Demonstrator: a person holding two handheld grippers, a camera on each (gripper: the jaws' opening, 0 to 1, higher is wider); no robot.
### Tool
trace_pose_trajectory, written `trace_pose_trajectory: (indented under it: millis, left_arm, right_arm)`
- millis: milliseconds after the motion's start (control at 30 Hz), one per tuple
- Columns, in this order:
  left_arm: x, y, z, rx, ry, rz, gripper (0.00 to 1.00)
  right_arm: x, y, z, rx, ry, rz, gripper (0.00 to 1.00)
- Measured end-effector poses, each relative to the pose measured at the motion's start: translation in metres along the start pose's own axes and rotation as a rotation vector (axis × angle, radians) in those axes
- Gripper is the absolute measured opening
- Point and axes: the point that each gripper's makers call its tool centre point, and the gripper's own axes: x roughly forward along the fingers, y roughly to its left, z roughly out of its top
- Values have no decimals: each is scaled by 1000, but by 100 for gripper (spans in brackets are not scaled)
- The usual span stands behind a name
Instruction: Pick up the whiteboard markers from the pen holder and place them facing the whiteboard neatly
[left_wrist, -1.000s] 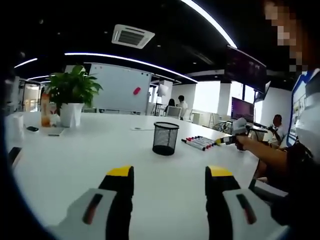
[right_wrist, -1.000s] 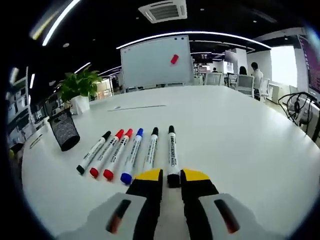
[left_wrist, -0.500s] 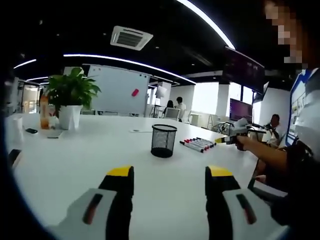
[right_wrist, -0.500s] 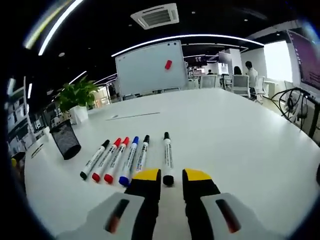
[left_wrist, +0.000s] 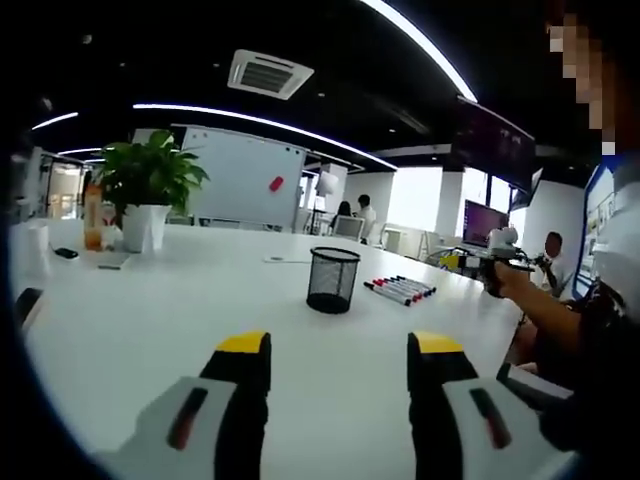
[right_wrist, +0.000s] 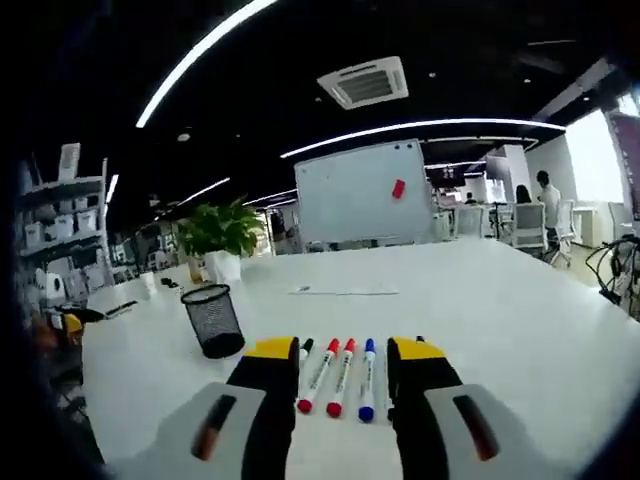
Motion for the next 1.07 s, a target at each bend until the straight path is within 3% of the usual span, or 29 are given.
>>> trace_pose_trajectory:
  millis: [233,633,933,1067]
  left_arm:
    - [-4,1,1,-5,-7,16,57]
    - [-8,8,3,-24,-21,37,58]
    - [-11,10,6,-31,-37,42,58]
    - [-13,10,7,-30,-45,43,58]
  right_arm:
    - [-2,22,20,-105,-18,22,37]
    - [-4,23,10,-104,11,47,37]
    - [-18,48,11,-123,-26,107,38]
    - [-26,63,19,-136,-55,167,39]
